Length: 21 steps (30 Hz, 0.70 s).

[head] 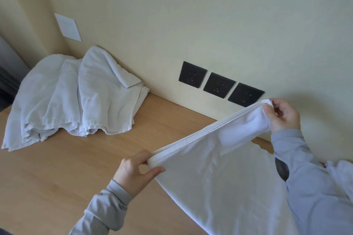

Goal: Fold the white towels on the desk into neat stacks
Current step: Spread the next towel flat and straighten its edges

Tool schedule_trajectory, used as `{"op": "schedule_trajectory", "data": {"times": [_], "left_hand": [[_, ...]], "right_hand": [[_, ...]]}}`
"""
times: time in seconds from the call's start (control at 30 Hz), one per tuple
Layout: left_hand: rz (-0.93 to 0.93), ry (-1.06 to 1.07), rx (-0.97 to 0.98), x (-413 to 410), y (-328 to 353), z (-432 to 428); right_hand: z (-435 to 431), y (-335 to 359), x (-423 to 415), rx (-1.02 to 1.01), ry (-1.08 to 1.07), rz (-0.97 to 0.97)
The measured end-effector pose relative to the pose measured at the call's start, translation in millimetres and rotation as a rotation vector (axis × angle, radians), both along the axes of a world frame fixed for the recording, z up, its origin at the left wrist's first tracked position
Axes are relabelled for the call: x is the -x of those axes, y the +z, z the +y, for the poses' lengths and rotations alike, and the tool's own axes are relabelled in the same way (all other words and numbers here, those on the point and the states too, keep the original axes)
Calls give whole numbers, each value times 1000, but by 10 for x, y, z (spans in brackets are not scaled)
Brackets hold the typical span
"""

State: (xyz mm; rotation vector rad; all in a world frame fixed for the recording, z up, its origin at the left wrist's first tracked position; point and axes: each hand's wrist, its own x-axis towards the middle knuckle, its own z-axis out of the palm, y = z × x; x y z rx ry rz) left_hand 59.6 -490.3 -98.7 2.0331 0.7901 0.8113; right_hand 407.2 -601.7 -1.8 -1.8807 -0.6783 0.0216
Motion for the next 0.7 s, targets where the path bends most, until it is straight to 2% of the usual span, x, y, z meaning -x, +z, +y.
{"op": "schedule_trajectory", "data": {"times": [0.13,0.27,0.43,0.57,0.7], "left_hand": [[-52,35,-10,-264,372,203],[-145,-34,-136,-568,999,425],[-163,-247,-441,-937,2069,725],[-213,-395,-757,-1262,3022,796],[-226,-394,-1012,-1459,3883,737]], "right_hand": [[-153,415,-95,-108,-73,-16],[-375,931,-205,-238,-126,-49],[-789,1615,-312,-399,-160,-92],[-1189,2196,-354,-564,-162,-164],[-1446,2730,-399,-578,-110,-224]]}}
